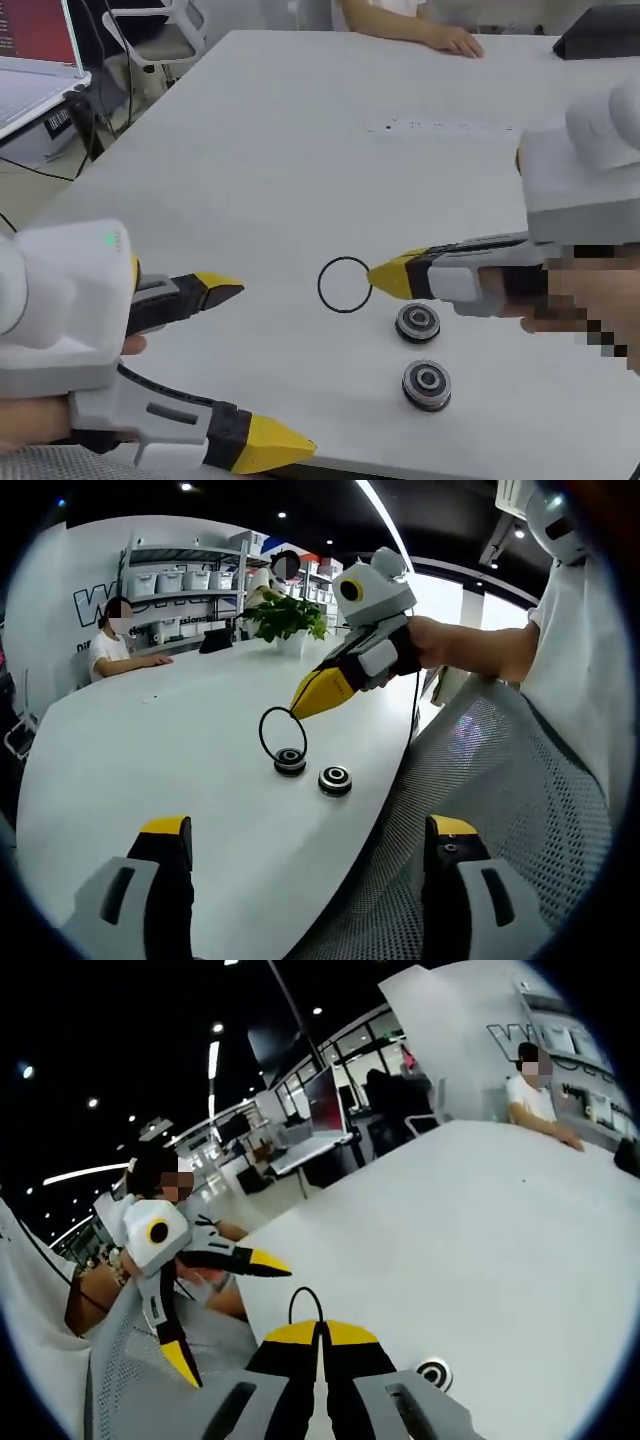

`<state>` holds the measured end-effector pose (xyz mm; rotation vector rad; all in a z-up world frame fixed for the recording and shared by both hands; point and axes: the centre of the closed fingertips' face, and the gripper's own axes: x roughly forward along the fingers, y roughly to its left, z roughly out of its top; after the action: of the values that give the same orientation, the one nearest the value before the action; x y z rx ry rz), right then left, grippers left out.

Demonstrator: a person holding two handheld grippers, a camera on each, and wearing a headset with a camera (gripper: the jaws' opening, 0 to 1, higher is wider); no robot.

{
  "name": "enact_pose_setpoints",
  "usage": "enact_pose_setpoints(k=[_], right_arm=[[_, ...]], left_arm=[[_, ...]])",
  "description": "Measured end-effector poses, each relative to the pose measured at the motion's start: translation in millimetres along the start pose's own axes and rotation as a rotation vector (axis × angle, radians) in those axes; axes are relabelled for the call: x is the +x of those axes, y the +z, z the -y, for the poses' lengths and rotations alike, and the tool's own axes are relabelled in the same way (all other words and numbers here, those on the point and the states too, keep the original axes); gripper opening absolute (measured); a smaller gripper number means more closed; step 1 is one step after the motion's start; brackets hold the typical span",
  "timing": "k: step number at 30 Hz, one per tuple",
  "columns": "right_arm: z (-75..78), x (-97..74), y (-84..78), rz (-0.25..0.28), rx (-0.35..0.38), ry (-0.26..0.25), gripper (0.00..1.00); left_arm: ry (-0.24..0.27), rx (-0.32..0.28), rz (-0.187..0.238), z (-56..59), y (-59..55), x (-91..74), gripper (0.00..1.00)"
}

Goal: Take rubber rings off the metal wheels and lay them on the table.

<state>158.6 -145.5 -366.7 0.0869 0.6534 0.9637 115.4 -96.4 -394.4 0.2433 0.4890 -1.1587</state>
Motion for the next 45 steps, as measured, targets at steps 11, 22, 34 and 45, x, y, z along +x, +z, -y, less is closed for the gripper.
enact_pose_setpoints(k=[11,22,34,45], right_arm=[[15.9,20.4,-59.1,-0.141,0.02,-0.001,0.0],[27.3,23.2,-69.5,-0.168,0.076,-0.02,0.0],[27.7,30.5,-90.0,-0.254,-0.032,-0.039,0.02],[34.9,26.3,-92.3,-0.276,-0.065,-0.065,0.03]], left_arm=[[-0.005,-0.011,-0.02,0.1,-4.6,0.9,0.94],[-0.002,-0.017,-0.031,-1.2,-7.5,0.9,0.93],[-0.003,-0.001,-0.055,-0.2,-10.9,1.7,0.92],[-0.004,0.005,-0.067,0.4,-12.5,2.0,0.91]])
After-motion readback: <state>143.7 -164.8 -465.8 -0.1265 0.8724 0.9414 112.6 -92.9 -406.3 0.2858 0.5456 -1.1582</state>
